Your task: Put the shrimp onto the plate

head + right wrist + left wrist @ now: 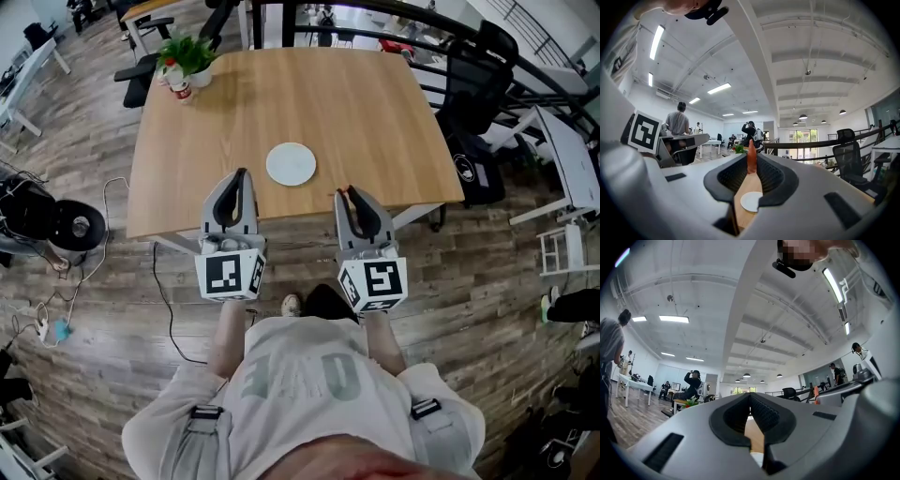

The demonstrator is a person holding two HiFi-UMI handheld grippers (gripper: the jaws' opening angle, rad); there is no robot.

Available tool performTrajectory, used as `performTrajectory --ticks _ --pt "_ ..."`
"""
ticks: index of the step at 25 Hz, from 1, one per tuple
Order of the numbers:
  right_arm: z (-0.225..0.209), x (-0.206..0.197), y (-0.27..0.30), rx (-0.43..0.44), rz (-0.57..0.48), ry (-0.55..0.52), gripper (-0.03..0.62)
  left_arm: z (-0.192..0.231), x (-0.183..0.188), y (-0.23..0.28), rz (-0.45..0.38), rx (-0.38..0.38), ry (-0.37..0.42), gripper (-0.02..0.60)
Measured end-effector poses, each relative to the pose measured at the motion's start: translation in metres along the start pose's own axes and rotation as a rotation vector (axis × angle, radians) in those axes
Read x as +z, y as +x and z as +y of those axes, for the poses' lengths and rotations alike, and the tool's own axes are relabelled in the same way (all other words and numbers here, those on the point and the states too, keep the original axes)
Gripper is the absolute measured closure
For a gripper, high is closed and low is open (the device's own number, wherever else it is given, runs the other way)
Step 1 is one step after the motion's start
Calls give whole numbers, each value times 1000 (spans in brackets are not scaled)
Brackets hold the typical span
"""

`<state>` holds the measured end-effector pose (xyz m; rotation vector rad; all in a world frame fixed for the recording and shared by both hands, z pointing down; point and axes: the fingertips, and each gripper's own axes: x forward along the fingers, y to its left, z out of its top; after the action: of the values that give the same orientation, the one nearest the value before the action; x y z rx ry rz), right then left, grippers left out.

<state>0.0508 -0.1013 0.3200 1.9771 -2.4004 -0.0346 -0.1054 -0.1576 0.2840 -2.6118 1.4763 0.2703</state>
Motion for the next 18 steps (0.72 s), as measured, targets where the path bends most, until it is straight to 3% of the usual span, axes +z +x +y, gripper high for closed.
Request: performTrajectory --ticks 9,18 --pt "-29 -7 48 40 -10 18 526 -1 -19 44 26 7 20 571" --pt "-76 -1 123 117 -31 32 526 3 -28 123 20 55 70 571"
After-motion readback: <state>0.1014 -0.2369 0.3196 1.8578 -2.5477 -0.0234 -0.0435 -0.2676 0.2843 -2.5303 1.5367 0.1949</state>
